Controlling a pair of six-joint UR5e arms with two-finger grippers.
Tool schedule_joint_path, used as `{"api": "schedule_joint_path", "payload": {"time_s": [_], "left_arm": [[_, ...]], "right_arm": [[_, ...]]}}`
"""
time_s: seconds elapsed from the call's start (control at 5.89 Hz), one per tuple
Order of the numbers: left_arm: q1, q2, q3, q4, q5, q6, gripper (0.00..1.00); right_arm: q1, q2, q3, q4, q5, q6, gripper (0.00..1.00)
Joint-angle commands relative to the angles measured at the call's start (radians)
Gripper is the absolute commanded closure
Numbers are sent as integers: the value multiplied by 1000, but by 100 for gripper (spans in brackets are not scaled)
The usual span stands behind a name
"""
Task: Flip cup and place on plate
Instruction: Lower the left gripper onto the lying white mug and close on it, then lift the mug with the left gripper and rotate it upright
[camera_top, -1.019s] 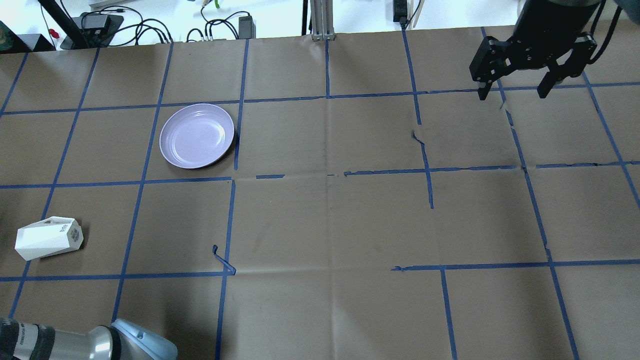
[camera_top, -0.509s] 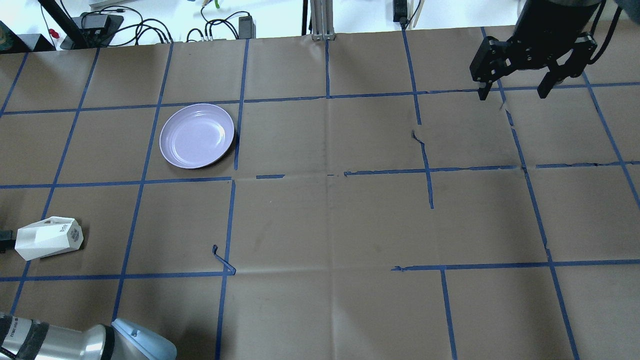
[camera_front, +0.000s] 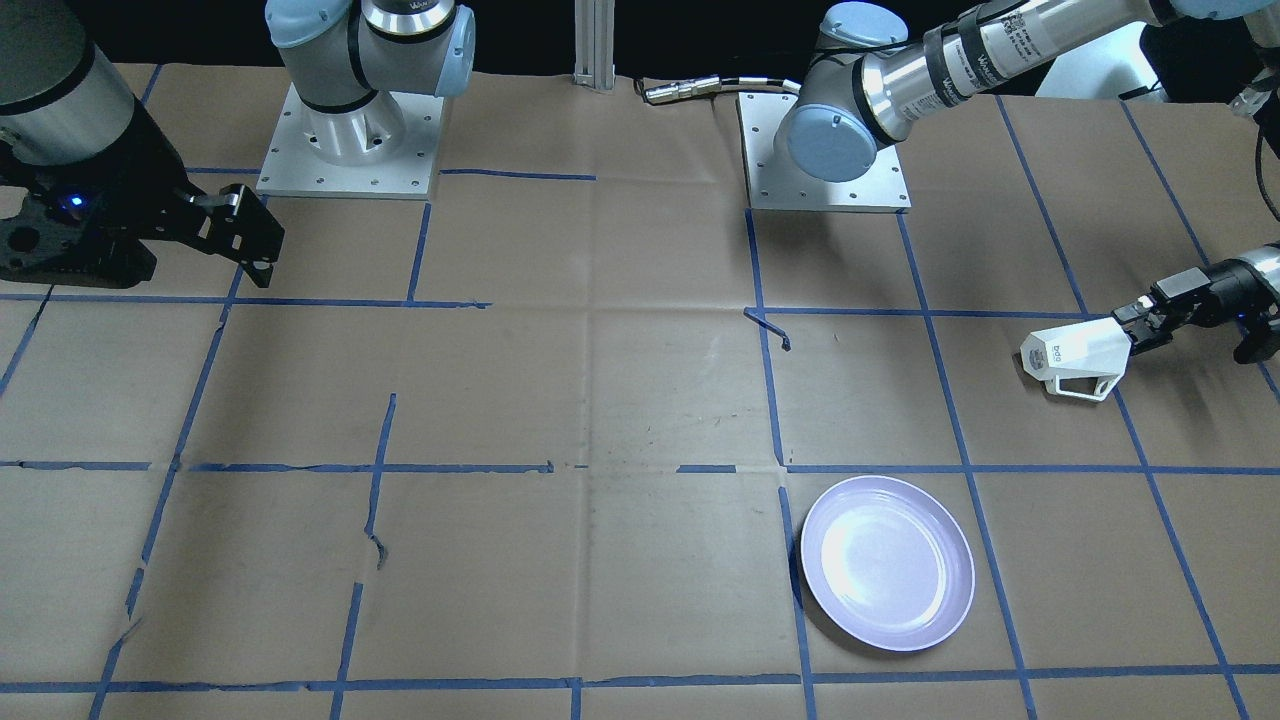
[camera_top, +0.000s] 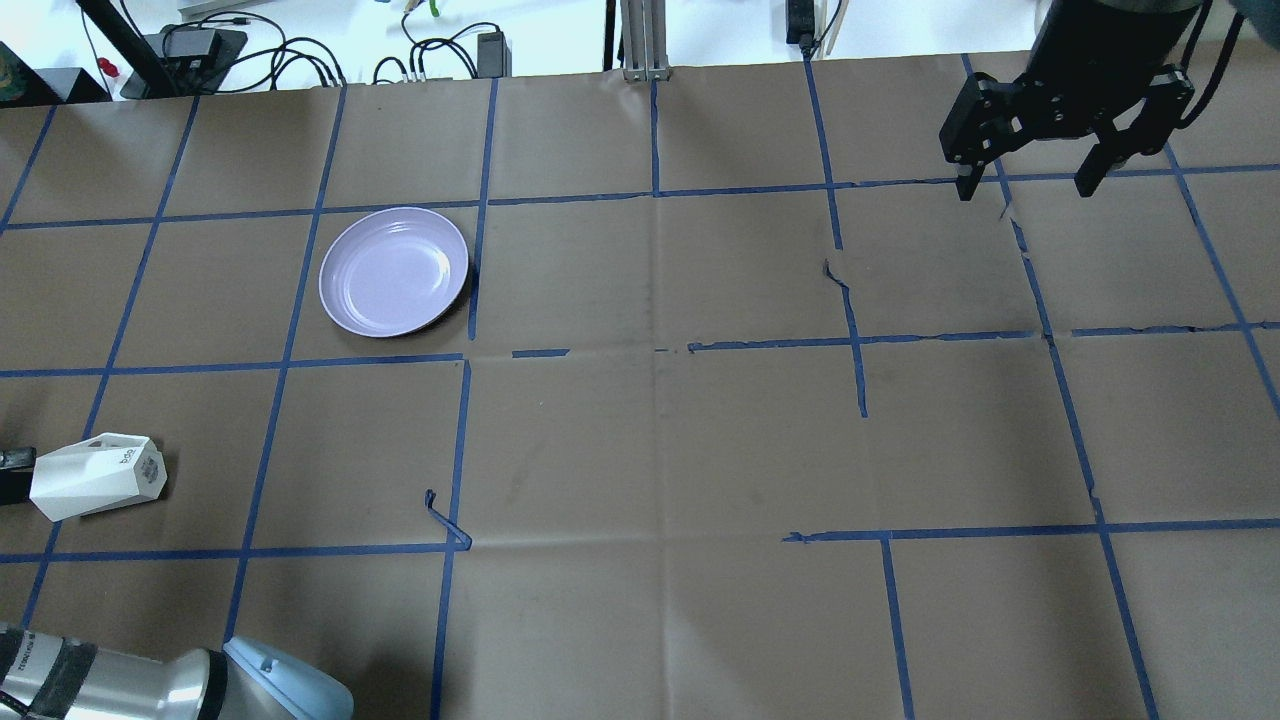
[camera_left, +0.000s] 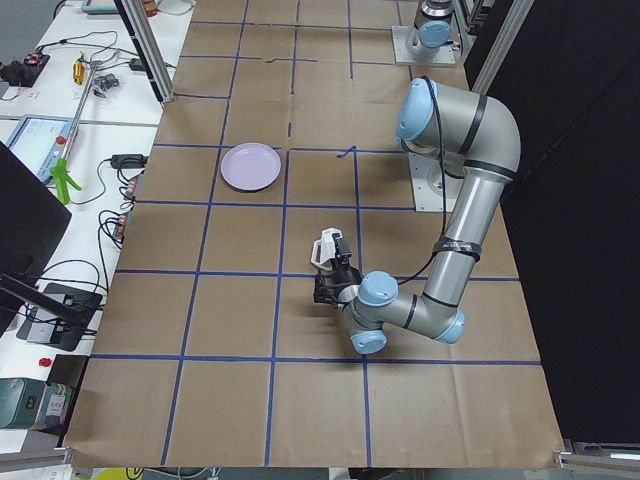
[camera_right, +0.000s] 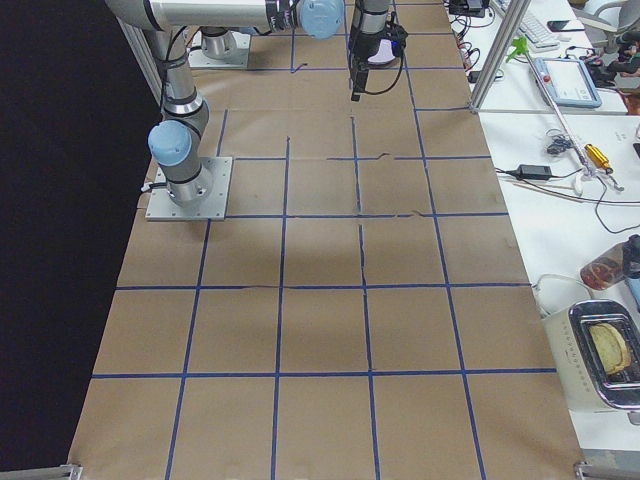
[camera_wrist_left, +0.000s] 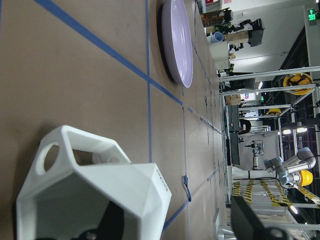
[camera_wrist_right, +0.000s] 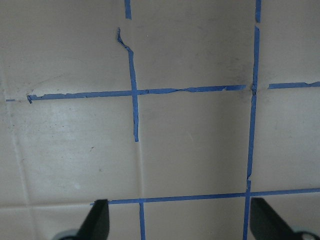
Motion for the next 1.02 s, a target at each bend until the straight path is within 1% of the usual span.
{"api": "schedule_joint_path", "payload": {"time_s": [0.0, 0.17, 0.34, 0.51, 0.68, 0.85], "left_arm": [[0, -3, 17, -3, -11, 5, 100], [0, -3, 17, -5, -14, 5, 100], [1, 1, 25, -38, -18, 3, 100], [1, 28, 66, -129, -20, -12, 100], [-12, 82, 150, -231, -20, -70, 100], [-21, 158, 190, -241, -23, -178, 100]], "right_arm": [[0, 0, 0, 0, 0, 0, 0], [0, 0, 0, 0, 0, 0, 0], [0, 0, 0, 1, 0, 0, 0], [0, 0, 0, 0, 0, 0, 0], [0, 0, 0, 0, 0, 0, 0], [0, 0, 0, 0, 0, 0, 0]]}}
